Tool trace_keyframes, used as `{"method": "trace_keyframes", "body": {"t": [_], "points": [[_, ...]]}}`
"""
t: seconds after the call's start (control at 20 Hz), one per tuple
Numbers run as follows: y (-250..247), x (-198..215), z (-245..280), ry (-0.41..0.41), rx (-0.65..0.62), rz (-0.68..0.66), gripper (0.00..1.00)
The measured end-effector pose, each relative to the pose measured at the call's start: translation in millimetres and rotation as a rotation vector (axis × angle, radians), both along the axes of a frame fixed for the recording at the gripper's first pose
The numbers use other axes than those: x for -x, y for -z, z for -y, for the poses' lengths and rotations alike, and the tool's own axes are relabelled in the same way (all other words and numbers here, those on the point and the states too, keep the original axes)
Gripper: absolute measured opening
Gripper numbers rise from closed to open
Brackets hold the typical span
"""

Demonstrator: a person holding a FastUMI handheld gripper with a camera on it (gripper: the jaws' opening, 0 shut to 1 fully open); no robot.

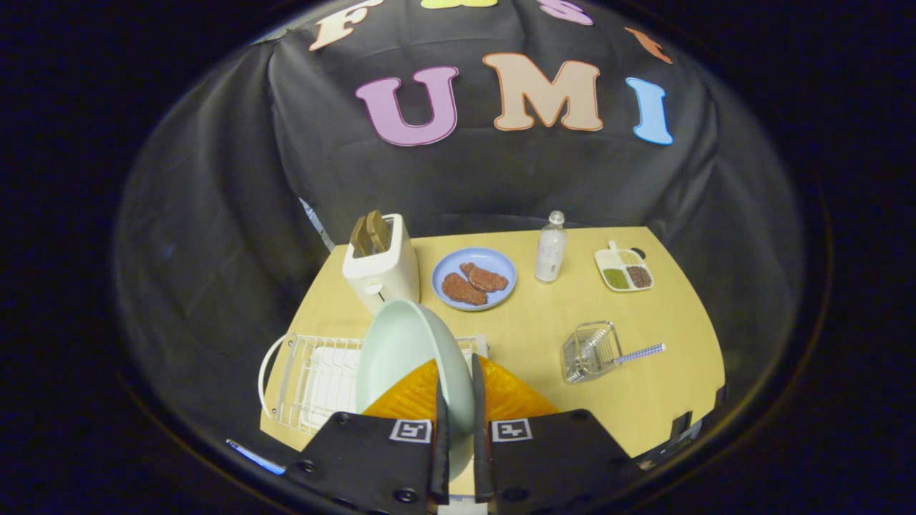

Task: Take the plate from the dish rack, then take the spoon from the basket and place it into the plate.

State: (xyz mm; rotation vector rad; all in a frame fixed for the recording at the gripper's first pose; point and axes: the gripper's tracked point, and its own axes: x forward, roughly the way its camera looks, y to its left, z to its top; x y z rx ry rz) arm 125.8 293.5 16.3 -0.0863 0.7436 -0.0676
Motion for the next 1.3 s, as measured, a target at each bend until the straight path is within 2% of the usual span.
{"method": "trace_keyframes", "body": {"t": [0.3, 0.6, 0.9, 1.3], "points": [[-27.2, 24.6, 59.7, -0.006, -0.049, 0.033, 0.16], [-21.2, 55.8, 146.2, 0.021, -0.096, 0.056, 0.16], [27.5, 85.4, 205.0, 0.01, -0.15, 0.043, 0.16], [112.7, 99.7, 240.6, 0.007, -0.183, -0.023, 0.16]]}}
